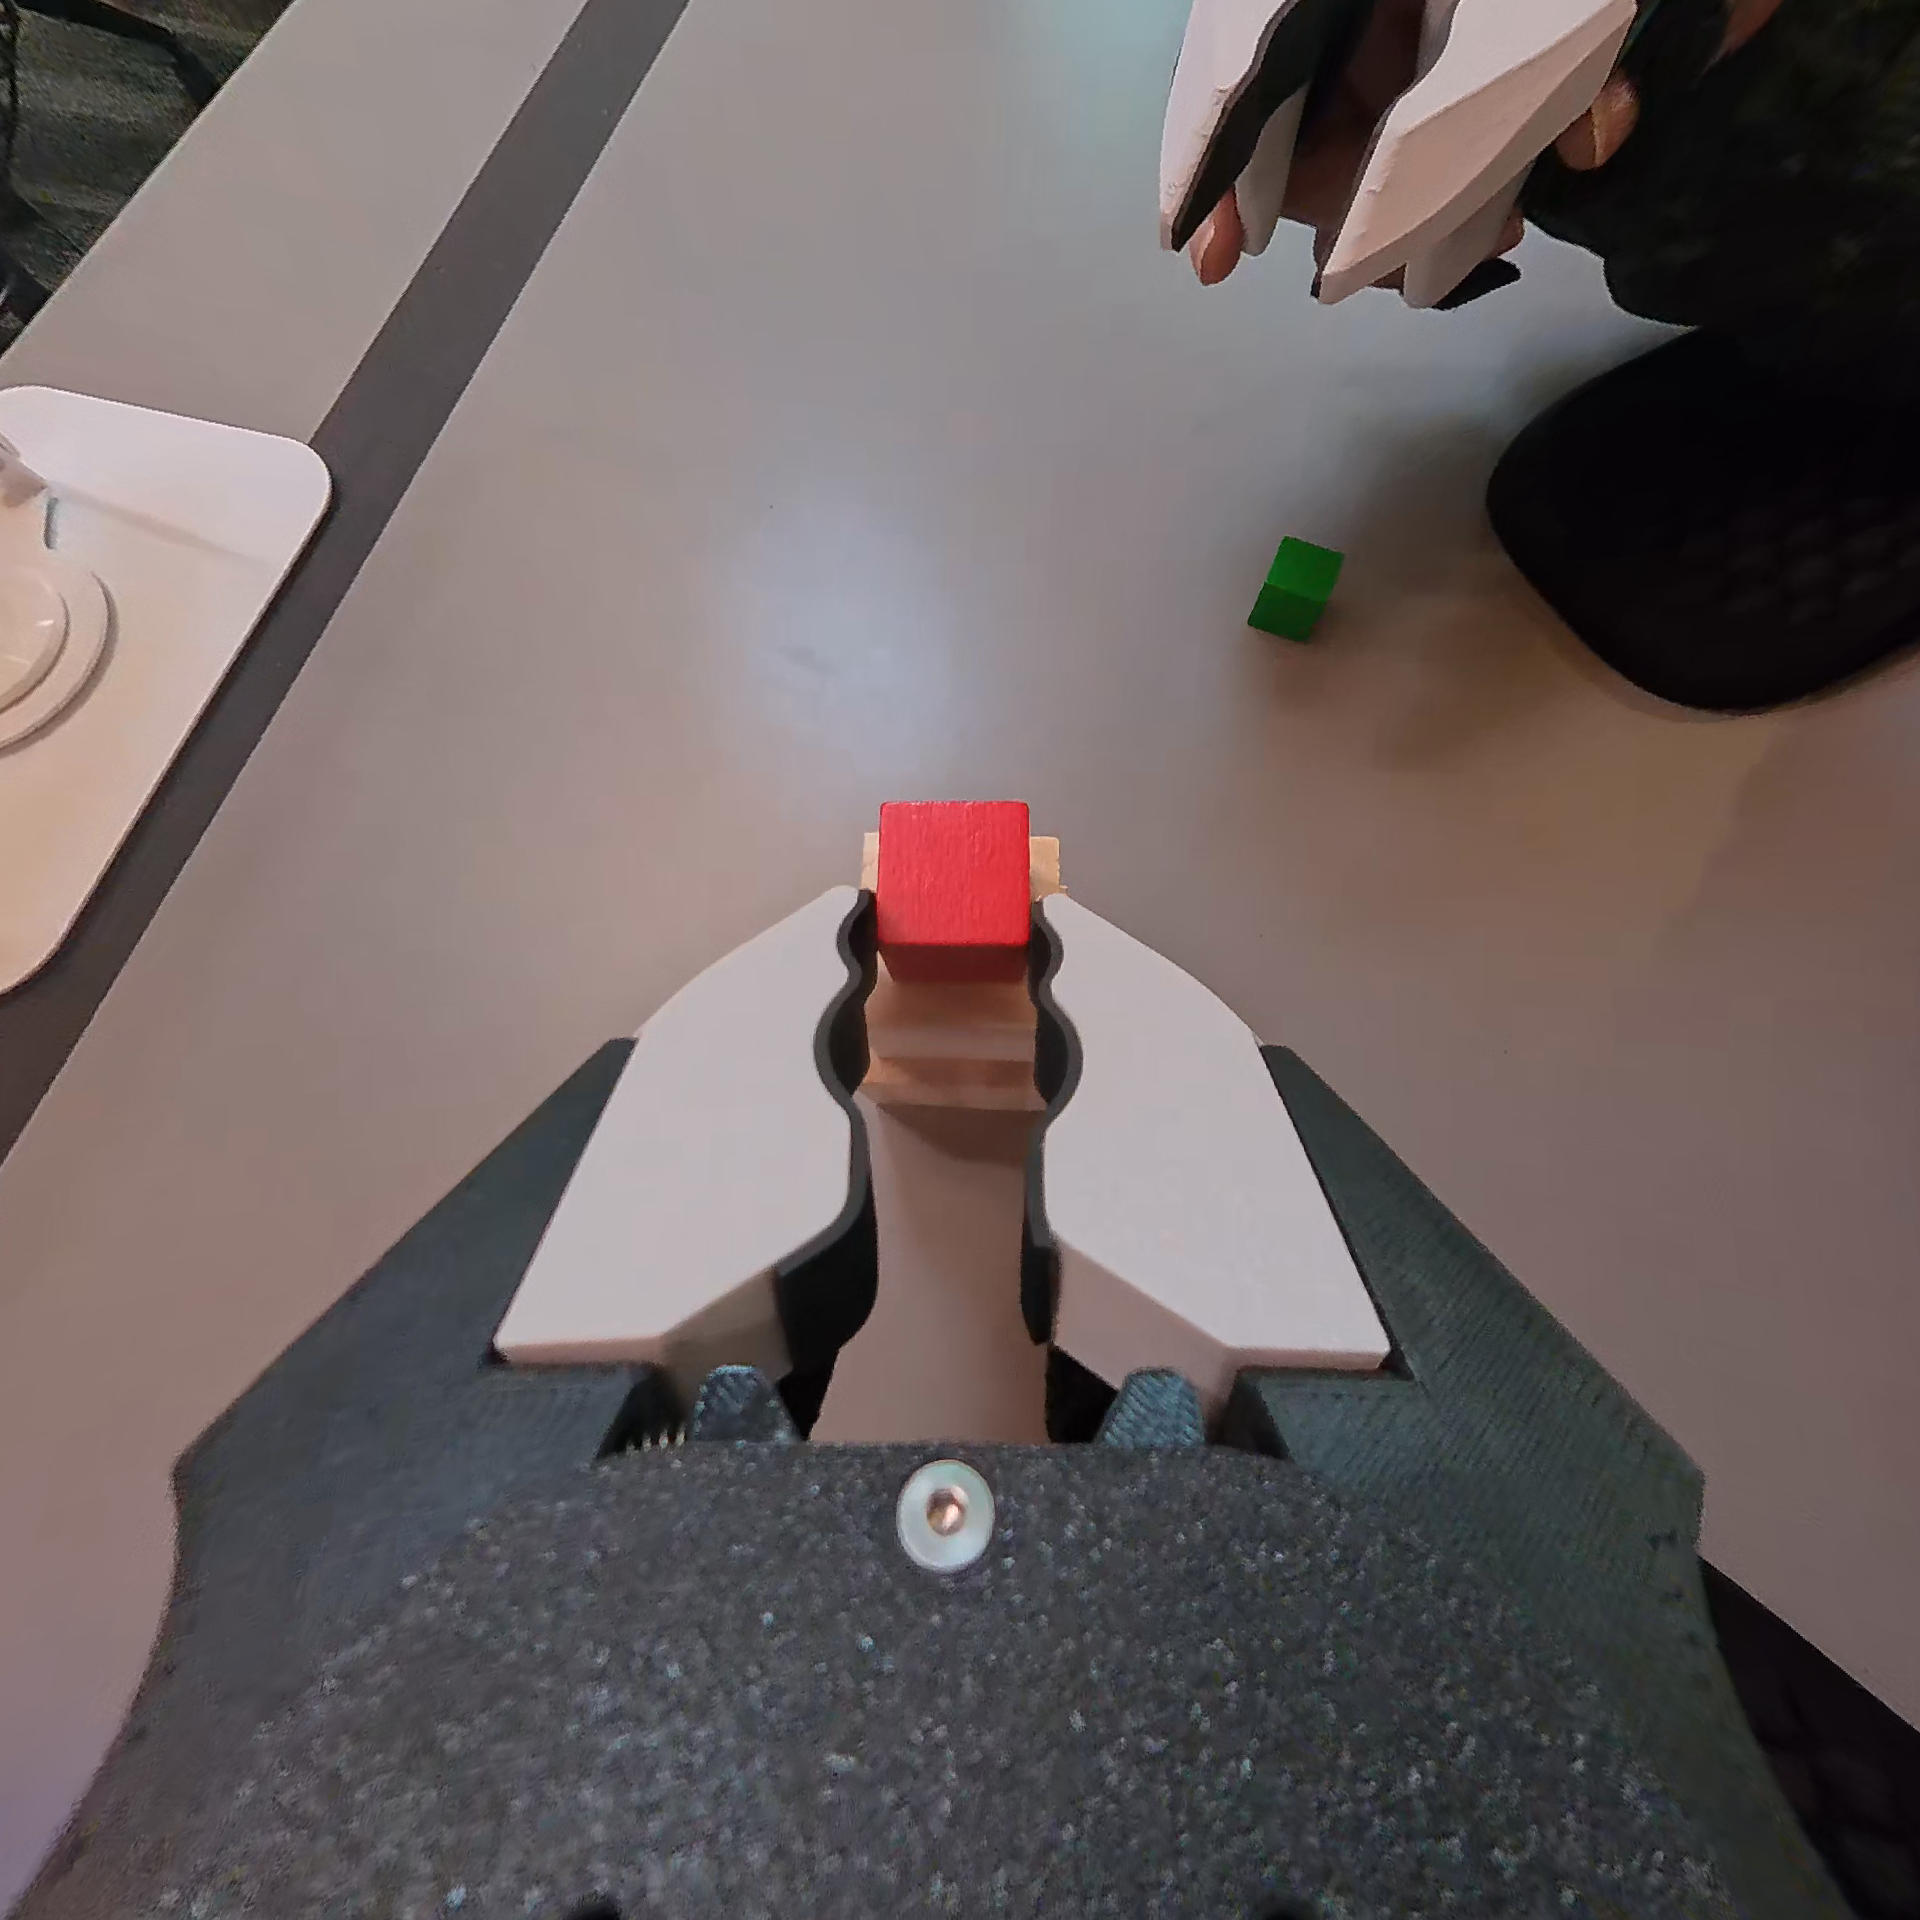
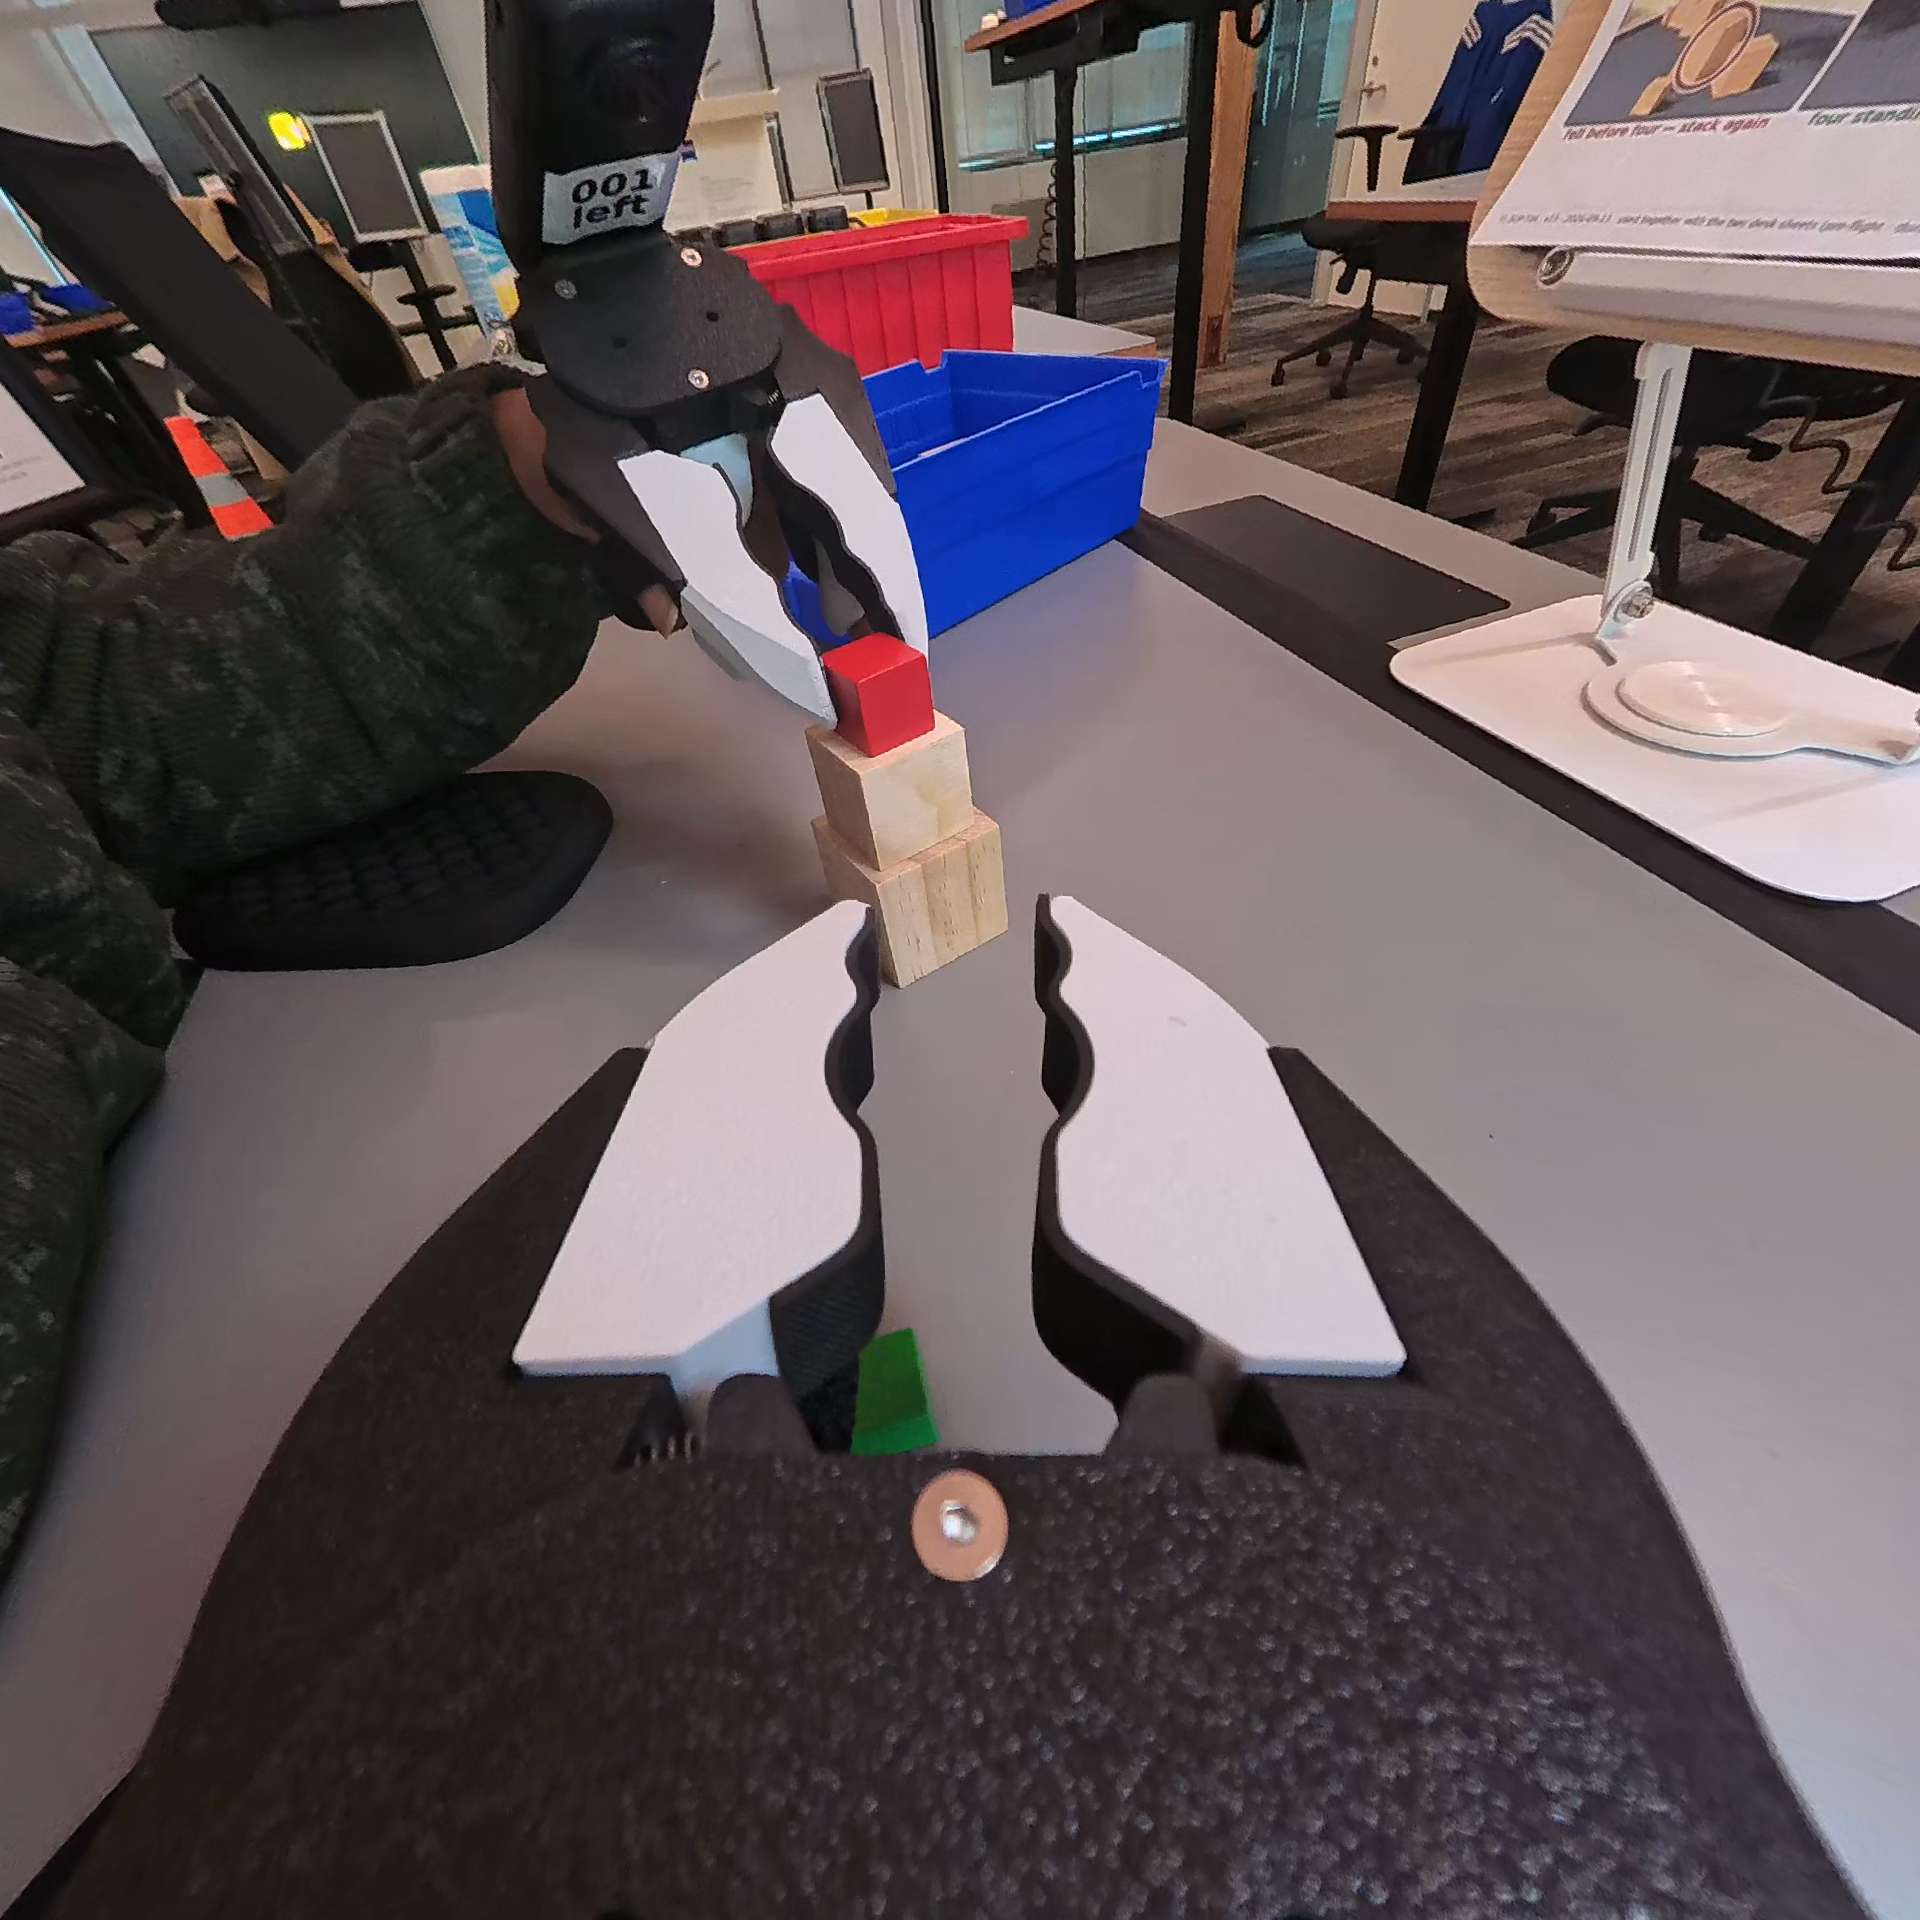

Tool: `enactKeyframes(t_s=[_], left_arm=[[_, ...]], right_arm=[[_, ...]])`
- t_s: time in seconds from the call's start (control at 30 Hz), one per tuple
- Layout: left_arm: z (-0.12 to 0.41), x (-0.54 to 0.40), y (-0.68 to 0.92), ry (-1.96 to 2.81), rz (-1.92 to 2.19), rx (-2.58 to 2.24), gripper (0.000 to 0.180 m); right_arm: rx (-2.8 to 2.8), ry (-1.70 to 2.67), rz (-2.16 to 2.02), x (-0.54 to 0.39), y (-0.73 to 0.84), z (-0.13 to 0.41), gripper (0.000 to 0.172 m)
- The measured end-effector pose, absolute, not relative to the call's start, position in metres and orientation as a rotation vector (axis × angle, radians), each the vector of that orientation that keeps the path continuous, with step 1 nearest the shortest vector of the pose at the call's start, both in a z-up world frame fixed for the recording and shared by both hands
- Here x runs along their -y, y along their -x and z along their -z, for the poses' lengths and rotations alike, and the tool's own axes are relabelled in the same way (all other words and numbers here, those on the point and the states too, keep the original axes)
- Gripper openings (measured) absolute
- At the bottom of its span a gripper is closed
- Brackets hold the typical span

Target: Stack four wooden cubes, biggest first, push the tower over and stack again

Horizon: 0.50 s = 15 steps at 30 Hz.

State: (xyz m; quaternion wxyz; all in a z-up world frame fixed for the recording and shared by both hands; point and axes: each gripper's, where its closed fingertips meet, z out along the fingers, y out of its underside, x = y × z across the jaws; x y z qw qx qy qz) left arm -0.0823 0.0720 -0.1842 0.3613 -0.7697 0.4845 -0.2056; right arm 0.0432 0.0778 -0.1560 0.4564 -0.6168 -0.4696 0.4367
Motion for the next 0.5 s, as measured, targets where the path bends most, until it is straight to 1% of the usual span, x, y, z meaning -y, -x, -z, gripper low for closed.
enactKeyframes(t_s=[0.17,0.33,0.5], left_arm=[[0.185,-0.072,0.082,1.982,0.525,-1.253,0.028],[0.183,-0.072,0.083,1.975,0.526,-1.242,0.033],[0.164,-0.074,0.089,1.905,0.569,-1.125,0.033]], right_arm=[[1.153,1.525,-1.076,-0.079,-0.044,0.156,0.028],[1.158,1.526,-1.078,-0.078,-0.044,0.156,0.029],[1.29,1.608,-0.979,-0.073,-0.055,0.171,0.03]])
